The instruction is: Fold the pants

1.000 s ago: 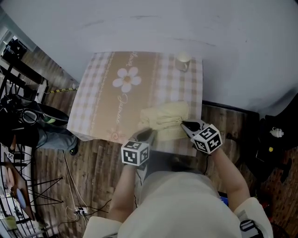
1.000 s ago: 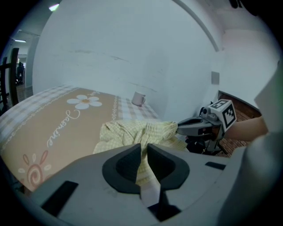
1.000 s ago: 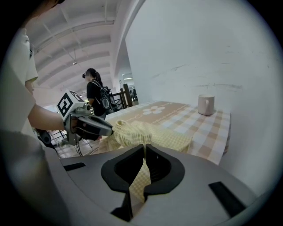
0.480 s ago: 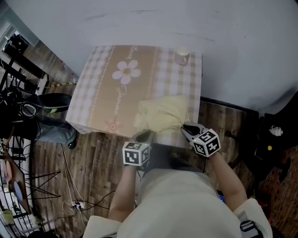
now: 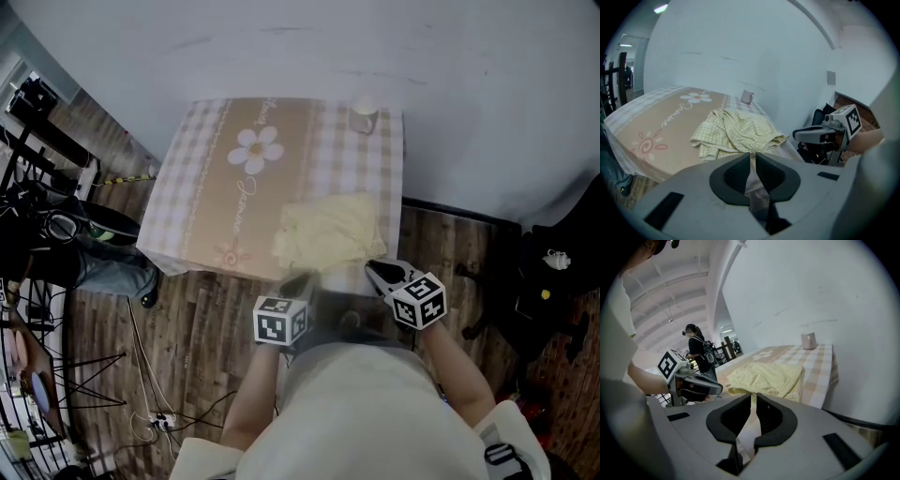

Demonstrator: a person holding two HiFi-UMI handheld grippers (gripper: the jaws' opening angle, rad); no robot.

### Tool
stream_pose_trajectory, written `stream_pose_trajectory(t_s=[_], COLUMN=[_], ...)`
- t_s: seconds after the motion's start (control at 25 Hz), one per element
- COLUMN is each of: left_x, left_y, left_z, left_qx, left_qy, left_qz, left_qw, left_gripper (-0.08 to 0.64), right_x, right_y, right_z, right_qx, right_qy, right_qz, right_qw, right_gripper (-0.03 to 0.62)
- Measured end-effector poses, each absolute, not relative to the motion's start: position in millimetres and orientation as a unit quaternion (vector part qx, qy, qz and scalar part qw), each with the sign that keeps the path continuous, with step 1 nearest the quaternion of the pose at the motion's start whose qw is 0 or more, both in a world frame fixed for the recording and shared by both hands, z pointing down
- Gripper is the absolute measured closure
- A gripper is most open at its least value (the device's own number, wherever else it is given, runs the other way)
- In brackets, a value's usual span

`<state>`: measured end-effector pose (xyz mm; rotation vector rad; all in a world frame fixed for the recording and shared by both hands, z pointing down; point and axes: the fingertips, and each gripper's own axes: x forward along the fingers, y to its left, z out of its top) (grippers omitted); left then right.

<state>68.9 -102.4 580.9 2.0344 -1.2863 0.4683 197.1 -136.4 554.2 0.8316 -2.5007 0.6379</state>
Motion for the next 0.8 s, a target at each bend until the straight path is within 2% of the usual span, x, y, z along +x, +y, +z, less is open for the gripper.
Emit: stream_pose_trajectory(t_s=[0.8], left_x=[14], left_y=[10], left_z=[522], left_qx=[0.784], left_qy=[-0.509], left_qz=[0.122], left_qw=[0.333], left_gripper=[0.535], right_x=[128], right_y=[-9], right_z=[480], right_qx=[0.356], right_qy=[-0.906], right_qz=[0.185], right_qw=[0.134], right_gripper=[0.577])
